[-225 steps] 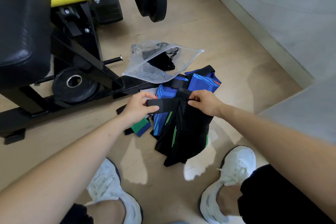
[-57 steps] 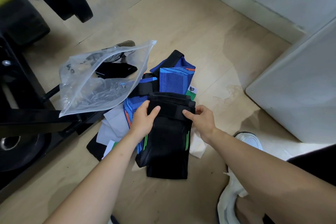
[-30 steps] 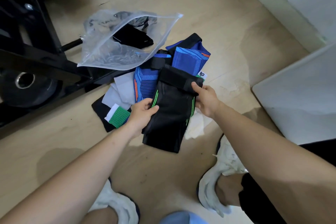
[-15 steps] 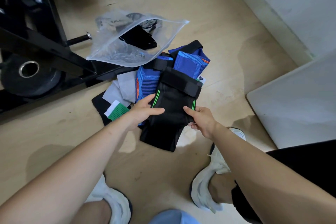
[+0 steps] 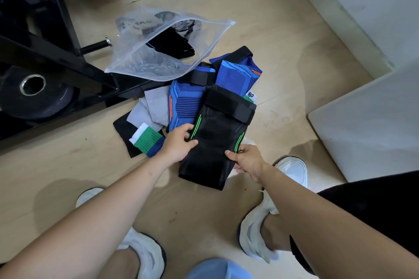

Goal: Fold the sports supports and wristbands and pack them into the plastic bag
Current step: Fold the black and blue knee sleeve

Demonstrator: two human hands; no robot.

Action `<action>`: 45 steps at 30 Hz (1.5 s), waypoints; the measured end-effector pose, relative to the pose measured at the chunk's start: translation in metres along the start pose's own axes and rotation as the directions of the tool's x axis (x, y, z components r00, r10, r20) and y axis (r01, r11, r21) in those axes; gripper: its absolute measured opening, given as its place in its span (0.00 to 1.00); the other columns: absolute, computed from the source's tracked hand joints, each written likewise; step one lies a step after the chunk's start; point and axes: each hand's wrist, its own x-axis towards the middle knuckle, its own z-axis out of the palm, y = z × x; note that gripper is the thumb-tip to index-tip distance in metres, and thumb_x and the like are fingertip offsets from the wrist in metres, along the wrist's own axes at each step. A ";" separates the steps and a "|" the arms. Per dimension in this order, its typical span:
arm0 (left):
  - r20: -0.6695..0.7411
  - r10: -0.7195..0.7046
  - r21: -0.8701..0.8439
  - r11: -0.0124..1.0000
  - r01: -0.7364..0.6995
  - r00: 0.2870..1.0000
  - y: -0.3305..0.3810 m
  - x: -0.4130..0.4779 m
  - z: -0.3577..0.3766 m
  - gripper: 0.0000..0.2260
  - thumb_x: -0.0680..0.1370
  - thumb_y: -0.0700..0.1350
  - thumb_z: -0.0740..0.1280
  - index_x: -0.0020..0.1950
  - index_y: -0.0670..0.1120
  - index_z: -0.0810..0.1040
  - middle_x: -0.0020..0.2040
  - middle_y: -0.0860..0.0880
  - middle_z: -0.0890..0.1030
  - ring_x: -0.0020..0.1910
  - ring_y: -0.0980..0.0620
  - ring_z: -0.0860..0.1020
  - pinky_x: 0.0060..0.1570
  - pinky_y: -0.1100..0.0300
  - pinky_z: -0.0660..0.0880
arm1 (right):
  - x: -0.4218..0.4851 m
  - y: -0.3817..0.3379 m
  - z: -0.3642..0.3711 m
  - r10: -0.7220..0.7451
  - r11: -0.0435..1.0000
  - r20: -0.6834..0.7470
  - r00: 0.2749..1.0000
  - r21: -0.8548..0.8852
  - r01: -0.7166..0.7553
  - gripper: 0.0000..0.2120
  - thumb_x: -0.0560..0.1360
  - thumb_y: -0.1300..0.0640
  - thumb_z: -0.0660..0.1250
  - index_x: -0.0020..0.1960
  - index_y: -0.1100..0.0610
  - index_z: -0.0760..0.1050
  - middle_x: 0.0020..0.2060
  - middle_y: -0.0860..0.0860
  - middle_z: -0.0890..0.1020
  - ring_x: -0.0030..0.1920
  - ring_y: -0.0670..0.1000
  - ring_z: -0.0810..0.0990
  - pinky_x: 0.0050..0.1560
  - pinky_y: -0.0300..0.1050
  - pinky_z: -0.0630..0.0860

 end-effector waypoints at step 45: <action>-0.086 -0.301 -0.733 0.665 0.145 0.950 0.033 -0.009 -0.060 0.12 0.74 0.45 0.76 0.56 0.43 0.82 0.52 0.46 0.85 0.51 0.49 0.84 0.45 0.51 0.84 | 0.038 -0.130 -0.034 -0.415 0.875 0.100 0.904 -0.228 0.427 0.27 0.66 0.58 0.81 0.61 0.57 0.74 0.53 0.56 0.82 0.51 0.55 0.84 0.51 0.50 0.83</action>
